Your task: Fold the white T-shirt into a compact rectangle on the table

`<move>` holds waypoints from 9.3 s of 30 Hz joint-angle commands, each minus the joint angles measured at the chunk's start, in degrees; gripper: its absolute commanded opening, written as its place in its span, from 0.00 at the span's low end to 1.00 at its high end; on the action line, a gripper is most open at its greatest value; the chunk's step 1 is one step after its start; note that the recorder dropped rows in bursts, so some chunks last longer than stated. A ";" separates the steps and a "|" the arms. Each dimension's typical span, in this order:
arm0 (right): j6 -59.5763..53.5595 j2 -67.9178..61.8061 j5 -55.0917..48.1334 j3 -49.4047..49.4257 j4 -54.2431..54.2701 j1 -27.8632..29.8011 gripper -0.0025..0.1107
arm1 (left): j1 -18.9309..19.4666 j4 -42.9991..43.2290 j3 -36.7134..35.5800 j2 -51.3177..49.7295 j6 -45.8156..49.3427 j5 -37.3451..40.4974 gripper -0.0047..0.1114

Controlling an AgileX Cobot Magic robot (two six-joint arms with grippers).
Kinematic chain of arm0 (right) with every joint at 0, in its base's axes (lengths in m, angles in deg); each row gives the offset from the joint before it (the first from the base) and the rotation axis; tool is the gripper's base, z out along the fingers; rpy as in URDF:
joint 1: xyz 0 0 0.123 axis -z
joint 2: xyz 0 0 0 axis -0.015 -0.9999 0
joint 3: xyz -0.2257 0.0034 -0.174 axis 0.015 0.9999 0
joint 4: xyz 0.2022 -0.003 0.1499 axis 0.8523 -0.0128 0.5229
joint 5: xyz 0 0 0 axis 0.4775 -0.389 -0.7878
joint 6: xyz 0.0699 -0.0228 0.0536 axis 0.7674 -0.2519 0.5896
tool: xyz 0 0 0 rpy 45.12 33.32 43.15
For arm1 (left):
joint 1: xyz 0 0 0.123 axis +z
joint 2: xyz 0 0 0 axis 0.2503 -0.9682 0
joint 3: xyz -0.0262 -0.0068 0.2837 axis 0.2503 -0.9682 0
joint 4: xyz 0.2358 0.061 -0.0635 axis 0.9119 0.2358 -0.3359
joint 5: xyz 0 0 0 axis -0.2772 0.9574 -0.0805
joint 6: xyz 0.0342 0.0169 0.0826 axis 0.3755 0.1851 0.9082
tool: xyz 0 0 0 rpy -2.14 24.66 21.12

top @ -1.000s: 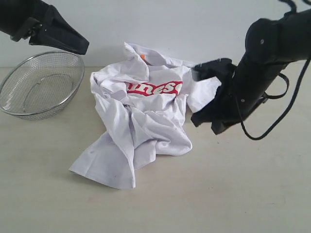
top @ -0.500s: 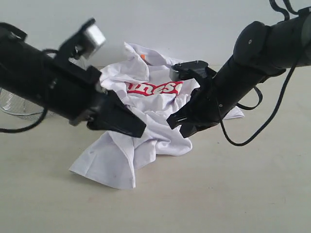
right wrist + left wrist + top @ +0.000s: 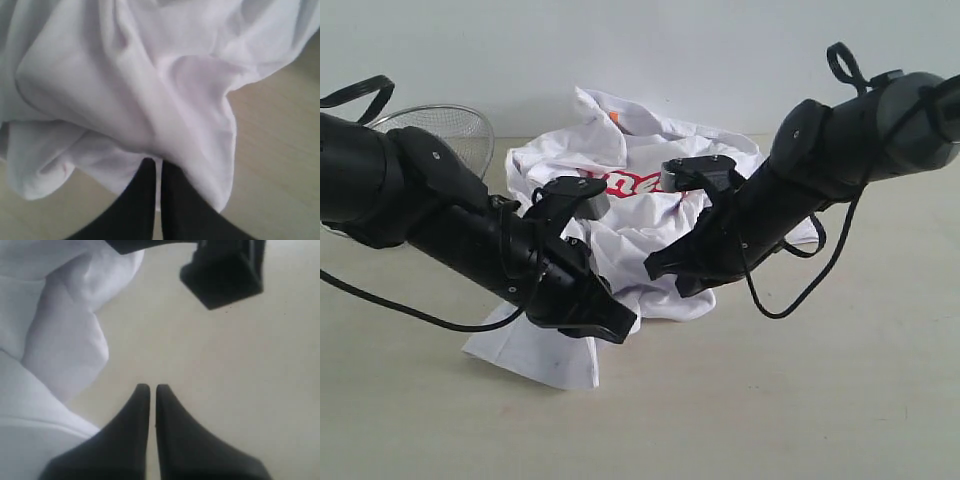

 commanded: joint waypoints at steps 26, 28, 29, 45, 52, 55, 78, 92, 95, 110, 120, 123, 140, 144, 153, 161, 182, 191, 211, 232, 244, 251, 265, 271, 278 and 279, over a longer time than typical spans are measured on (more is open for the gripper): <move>37.94 1.08 -17.14 12.50 -53.05 0.05 0.02 | -0.12 2.09 0.04 16.44 -2.16 3.14 0.08; 39.55 3.93 -18.82 13.43 -55.69 0.54 0.02 | -0.12 2.28 0.04 16.44 -2.29 3.96 0.08; 39.56 5.06 -19.08 13.75 -55.66 1.25 0.02 | -0.12 2.28 0.04 16.44 -2.29 4.43 0.08; 13.85 26.18 -15.05 15.91 -18.90 6.19 0.13 | -0.12 2.73 0.04 16.44 -2.29 6.73 0.08; 10.77 27.20 -19.65 16.74 -16.05 6.19 0.54 | -0.12 2.73 0.04 16.70 -2.29 8.51 0.08; 9.03 27.20 -16.93 20.66 -15.76 5.54 0.46 | -0.12 2.73 0.04 17.31 -2.29 9.39 0.08; 8.06 26.93 -1.03 29.74 -14.17 -0.64 0.48 | -0.12 4.12 0.04 23.14 -5.02 10.30 0.08; 7.67 21.77 -0.50 29.79 -12.91 -0.64 0.48 | -0.12 4.20 0.04 24.72 -5.47 10.49 0.08; 7.67 20.58 -0.37 29.79 -11.55 -0.64 0.38 | -0.12 4.20 0.04 24.72 -5.47 10.49 0.08; 1.38 25.17 -7.39 25.61 -2.85 -3.14 0.02 | -0.12 10.44 0.04 26.57 -10.07 11.57 0.08; 0.98 20.79 -4.22 18.48 4.49 -18.87 0.02 | -0.12 12.61 0.04 33.70 -12.55 11.57 0.08; 0.98 17.40 -4.22 15.36 5.45 -22.17 0.02 | -0.12 14.34 0.04 35.34 -14.42 11.71 0.08; -1.59 4.43 -2.49 2.52 15.25 -27.93 0.02 | -0.12 19.95 0.04 36.07 -19.24 12.60 0.08; -4.34 1.54 -3.91 -0.50 18.68 -29.34 0.02 | -0.12 20.36 0.04 36.07 -19.24 12.60 0.08; -5.00 -0.32 -4.54 -2.86 18.34 -31.88 0.40 | -0.12 20.72 0.04 36.07 -19.24 12.82 0.08; -4.52 2.14 -4.96 -2.86 18.34 -31.88 0.44 | -0.12 20.72 0.04 36.07 -19.24 13.42 0.08; 9.84 23.70 -14.92 6.89 -5.21 -3.63 0.41 | -0.12 14.26 -1.55 28.27 -15.08 16.44 0.08; 16.12 23.92 -14.62 11.24 -15.30 8.69 0.41 | -1.41 6.55 -1.70 16.24 -7.78 14.69 0.08; 7.80 16.51 -2.44 25.85 -11.57 20.69 0.41 | -1.41 6.54 -1.70 2.51 -7.25 4.73 0.08; -5.23 12.43 -7.04 25.35 3.36 20.69 0.02 | -1.41 6.78 -1.70 2.51 -7.25 3.03 0.08; 0.67 21.39 -19.65 15.82 3.80 20.69 0.02 | -1.41 7.78 -1.70 2.51 -7.25 3.14 0.08; -2.66 20.49 -19.80 15.13 12.75 20.36 0.02 | -1.41 7.78 -1.70 2.51 -7.38 3.79 0.08; -3.67 11.32 -12.01 8.42 20.94 5.17 0.02 | -1.41 8.66 -1.70 5.70 -7.50 6.55 0.08; -2.41 6.59 -11.60 3.96 22.39 1.26 0.07 | -1.41 11.26 -1.70 8.90 -10.62 6.80 0.08; -5.70 4.94 -11.45 3.72 22.97 -0.62 0.61 | -1.41 11.16 -1.70 9.65 -11.35 6.89 0.08; -5.70 5.12 -11.61 3.72 22.86 -0.47 0.62 | -1.41 11.16 -1.70 9.65 -11.35 7.02 0.08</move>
